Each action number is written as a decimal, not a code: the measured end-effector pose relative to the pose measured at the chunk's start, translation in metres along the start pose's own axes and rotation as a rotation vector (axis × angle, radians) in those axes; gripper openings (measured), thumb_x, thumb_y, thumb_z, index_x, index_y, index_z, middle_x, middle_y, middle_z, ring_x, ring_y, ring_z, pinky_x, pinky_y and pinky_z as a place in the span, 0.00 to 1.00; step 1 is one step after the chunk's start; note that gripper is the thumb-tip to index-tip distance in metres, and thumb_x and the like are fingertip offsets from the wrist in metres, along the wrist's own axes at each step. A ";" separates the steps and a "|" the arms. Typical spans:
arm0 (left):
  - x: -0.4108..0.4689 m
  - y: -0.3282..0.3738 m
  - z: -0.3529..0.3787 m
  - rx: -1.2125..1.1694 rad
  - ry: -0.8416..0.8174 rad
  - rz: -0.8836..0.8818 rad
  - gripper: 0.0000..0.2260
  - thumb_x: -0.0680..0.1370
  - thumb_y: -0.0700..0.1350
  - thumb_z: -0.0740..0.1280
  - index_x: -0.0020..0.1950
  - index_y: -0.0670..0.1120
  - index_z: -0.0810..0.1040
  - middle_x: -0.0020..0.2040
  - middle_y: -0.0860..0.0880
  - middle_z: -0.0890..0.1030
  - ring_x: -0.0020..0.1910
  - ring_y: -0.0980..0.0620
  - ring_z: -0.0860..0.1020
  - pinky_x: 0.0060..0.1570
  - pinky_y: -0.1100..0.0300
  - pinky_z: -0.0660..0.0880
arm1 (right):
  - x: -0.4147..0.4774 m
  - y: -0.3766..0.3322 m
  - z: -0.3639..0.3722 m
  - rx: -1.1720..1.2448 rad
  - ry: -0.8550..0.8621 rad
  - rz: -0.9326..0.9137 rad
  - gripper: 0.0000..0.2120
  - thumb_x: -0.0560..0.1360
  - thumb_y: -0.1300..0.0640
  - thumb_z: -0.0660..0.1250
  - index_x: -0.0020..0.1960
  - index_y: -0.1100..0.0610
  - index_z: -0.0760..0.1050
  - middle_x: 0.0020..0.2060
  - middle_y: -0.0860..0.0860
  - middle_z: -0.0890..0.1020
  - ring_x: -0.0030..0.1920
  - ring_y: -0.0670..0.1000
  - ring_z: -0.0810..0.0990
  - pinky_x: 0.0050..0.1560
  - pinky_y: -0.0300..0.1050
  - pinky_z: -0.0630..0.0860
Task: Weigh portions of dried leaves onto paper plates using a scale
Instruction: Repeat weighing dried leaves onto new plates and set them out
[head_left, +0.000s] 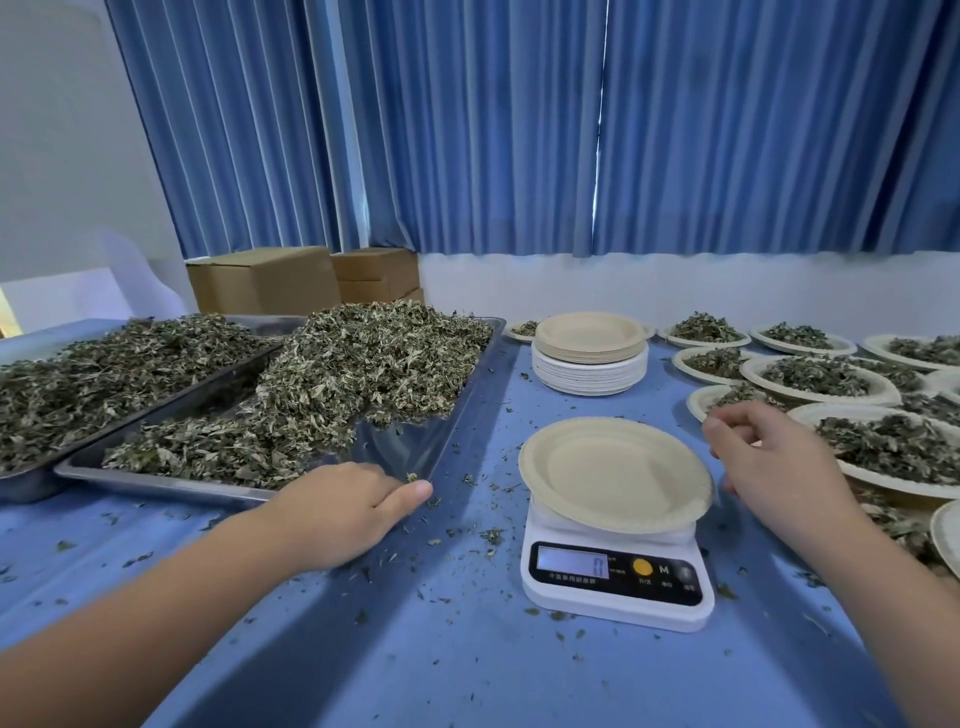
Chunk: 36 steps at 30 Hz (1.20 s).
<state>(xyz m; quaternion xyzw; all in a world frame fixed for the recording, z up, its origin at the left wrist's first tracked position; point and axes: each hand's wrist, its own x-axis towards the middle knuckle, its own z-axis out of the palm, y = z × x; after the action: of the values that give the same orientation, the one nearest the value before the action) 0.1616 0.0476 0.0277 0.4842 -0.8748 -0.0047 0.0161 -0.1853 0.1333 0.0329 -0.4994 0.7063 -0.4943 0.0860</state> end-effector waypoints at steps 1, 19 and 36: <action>-0.002 0.001 0.002 0.026 0.019 0.009 0.30 0.75 0.67 0.39 0.42 0.48 0.73 0.42 0.50 0.75 0.41 0.53 0.74 0.50 0.53 0.72 | 0.000 0.000 0.000 -0.003 -0.001 0.000 0.05 0.78 0.54 0.63 0.44 0.50 0.75 0.37 0.51 0.81 0.36 0.56 0.80 0.40 0.48 0.74; 0.020 -0.009 -0.005 -0.347 0.055 -0.050 0.25 0.73 0.68 0.56 0.32 0.48 0.62 0.26 0.54 0.62 0.23 0.57 0.60 0.29 0.63 0.59 | 0.003 0.003 -0.002 0.005 0.009 0.017 0.05 0.78 0.56 0.63 0.44 0.51 0.76 0.37 0.50 0.81 0.38 0.57 0.80 0.40 0.48 0.75; 0.083 0.135 -0.045 -0.760 0.301 0.124 0.21 0.80 0.62 0.56 0.39 0.47 0.73 0.31 0.56 0.74 0.29 0.61 0.72 0.34 0.63 0.70 | 0.003 0.003 0.000 -0.027 0.034 -0.012 0.11 0.78 0.57 0.63 0.38 0.54 0.78 0.34 0.53 0.82 0.36 0.57 0.80 0.42 0.51 0.76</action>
<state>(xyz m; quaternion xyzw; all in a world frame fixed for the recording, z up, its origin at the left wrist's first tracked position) 0.0051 0.0493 0.0779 0.3855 -0.8263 -0.2555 0.3216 -0.1893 0.1308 0.0317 -0.4963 0.7113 -0.4935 0.0645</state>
